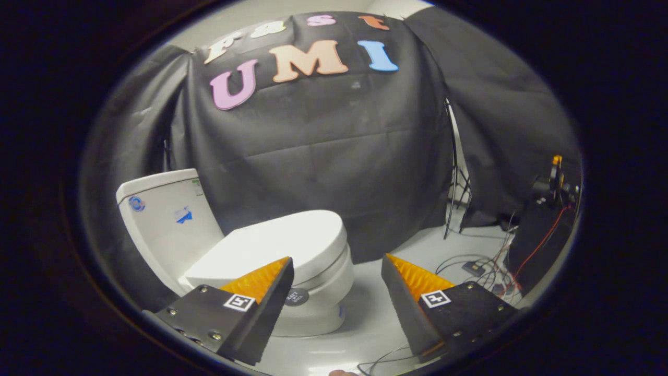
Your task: Open the toilet lid.
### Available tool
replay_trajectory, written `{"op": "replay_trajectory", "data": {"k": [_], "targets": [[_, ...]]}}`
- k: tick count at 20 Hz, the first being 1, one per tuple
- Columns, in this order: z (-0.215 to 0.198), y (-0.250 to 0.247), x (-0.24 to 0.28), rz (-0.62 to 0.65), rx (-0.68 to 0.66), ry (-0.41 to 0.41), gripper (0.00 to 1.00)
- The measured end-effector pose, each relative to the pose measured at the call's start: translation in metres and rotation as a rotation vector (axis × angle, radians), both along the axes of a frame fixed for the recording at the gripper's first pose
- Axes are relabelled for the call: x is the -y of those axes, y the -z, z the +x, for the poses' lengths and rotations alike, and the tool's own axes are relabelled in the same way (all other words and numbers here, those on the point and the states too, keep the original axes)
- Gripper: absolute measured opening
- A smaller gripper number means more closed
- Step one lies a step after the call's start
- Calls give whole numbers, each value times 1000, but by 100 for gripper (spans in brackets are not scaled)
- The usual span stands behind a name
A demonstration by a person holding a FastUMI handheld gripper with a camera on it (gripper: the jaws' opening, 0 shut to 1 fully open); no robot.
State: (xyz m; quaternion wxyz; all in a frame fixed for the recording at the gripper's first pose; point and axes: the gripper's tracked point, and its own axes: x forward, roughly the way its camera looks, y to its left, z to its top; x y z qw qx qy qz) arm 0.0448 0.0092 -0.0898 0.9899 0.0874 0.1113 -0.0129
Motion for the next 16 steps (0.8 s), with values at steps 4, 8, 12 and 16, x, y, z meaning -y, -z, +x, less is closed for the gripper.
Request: {"op": "replay_trajectory", "data": {"k": [4, 8, 12, 16], "targets": [[10, 34, -8, 58, -97, 12, 100], [7, 76, -19, 236, -263, 21, 100], [15, 96, -37, 326, -336, 21, 98], [34, 101, -56, 469, -359, 17, 75]]}}
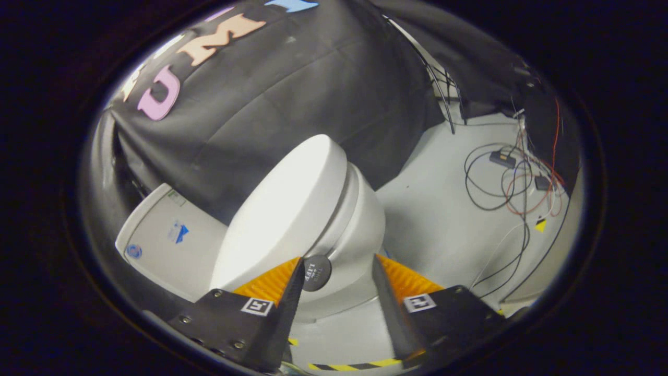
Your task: Open the toilet lid.
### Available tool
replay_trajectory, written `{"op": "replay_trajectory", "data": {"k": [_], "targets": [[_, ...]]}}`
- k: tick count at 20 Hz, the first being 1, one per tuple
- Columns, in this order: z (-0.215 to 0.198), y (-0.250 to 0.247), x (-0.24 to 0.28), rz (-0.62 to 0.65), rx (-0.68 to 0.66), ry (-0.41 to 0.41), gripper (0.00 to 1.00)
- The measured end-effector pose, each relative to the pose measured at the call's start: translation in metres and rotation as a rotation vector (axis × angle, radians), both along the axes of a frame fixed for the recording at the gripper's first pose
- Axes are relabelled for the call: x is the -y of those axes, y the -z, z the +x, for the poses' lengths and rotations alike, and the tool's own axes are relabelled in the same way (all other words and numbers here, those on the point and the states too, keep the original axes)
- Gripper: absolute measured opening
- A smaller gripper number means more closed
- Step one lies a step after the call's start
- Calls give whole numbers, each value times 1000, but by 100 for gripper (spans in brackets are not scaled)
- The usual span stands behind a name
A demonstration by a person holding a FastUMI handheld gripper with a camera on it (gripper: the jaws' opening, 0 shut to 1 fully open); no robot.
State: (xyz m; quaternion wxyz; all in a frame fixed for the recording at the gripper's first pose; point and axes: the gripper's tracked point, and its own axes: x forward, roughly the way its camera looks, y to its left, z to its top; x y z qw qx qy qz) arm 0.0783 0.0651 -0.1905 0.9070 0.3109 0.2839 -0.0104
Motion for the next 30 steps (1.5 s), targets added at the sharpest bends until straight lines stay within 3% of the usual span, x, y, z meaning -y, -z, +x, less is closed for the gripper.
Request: {"op": "replay_trajectory", "data": {"k": [2, 3, 5, 11, 12, 13, 17, 24, 30], "targets": [[2, -3, -10, 49, -3, -22, 73], [4, -1, -15, 59, -20, -30, 53], [9, -2, -8, 91, -16, 30, 12], [13, 4, -18, 253, -34, 20, 12], [18, -3, -9, 313, -48, 68, 13], [22, 5, -21, 363, -34, 57, 3], [9, -6, -28, 278, -56, 12, 1], [11, -26, -32, 315, -52, 35, 1], [11, -47, -37, 227, -49, -17, 1]]}}
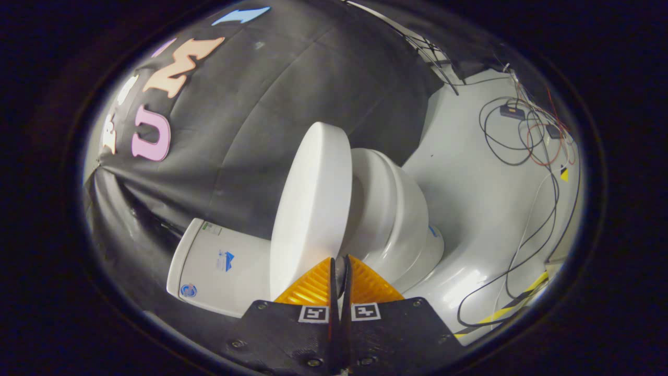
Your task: Open the toilet lid.
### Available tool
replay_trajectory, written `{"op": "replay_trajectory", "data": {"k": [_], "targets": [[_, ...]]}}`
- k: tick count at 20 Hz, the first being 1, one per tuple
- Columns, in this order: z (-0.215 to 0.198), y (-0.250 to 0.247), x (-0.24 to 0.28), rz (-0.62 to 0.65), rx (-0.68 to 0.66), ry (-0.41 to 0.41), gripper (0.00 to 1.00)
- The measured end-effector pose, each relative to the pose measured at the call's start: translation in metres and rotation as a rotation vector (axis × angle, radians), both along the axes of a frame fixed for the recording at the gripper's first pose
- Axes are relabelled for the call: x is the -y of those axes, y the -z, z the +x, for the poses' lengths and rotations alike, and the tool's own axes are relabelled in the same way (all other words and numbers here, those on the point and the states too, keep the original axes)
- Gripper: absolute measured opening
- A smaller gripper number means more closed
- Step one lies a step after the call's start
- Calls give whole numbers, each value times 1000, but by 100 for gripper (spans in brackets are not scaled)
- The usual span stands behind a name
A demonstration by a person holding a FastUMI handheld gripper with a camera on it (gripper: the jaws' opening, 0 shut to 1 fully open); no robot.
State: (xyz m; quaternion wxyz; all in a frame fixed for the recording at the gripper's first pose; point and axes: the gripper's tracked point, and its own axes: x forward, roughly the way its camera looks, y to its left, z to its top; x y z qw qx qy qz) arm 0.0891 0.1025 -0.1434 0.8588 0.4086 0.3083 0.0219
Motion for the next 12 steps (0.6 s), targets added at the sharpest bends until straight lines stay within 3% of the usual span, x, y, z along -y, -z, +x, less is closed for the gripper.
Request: {"op": "replay_trajectory", "data": {"k": [5, 12], "targets": [[-1, -12, -4, -83, 0, -35, 1], [2, -68, -27, -119, 112, -93, 1]]}}
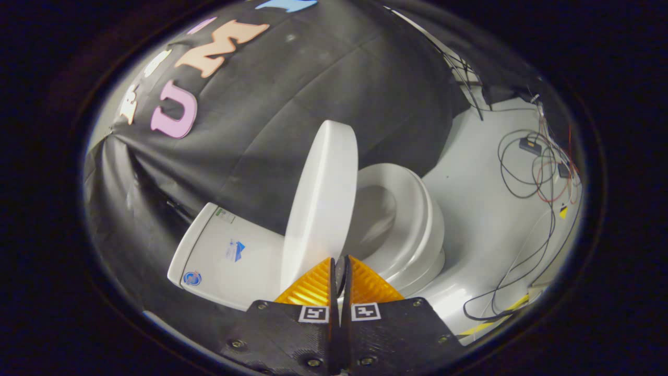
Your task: Open the toilet lid.
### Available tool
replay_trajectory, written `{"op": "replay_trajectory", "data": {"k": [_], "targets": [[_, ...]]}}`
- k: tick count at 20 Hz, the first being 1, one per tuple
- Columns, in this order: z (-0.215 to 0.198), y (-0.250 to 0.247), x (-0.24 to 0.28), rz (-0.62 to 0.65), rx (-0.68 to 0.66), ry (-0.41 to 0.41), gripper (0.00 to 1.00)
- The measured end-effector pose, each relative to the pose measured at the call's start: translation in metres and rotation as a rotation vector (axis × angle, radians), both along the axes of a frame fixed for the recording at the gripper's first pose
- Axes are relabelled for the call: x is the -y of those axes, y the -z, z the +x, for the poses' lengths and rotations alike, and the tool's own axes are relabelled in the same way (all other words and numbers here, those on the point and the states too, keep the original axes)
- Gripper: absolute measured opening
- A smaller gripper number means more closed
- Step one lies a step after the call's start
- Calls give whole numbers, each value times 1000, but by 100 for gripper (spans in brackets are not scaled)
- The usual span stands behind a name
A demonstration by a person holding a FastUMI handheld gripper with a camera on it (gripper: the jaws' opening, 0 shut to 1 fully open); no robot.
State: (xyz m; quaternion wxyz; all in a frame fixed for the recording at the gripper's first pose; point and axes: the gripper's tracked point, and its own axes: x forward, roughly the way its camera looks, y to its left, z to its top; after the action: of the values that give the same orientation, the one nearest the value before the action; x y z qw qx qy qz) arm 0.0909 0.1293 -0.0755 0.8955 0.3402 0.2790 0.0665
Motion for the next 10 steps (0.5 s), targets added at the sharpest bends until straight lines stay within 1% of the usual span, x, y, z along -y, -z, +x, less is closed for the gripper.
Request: {"op": "replay_trajectory", "data": {"k": [3, 6, 10], "targets": [[0, -27, -18, -7, 60, -25, 1], [1, -37, -26, -66, 80, -26, 1], [2, -48, -36, -69, 99, -29, 1]]}}
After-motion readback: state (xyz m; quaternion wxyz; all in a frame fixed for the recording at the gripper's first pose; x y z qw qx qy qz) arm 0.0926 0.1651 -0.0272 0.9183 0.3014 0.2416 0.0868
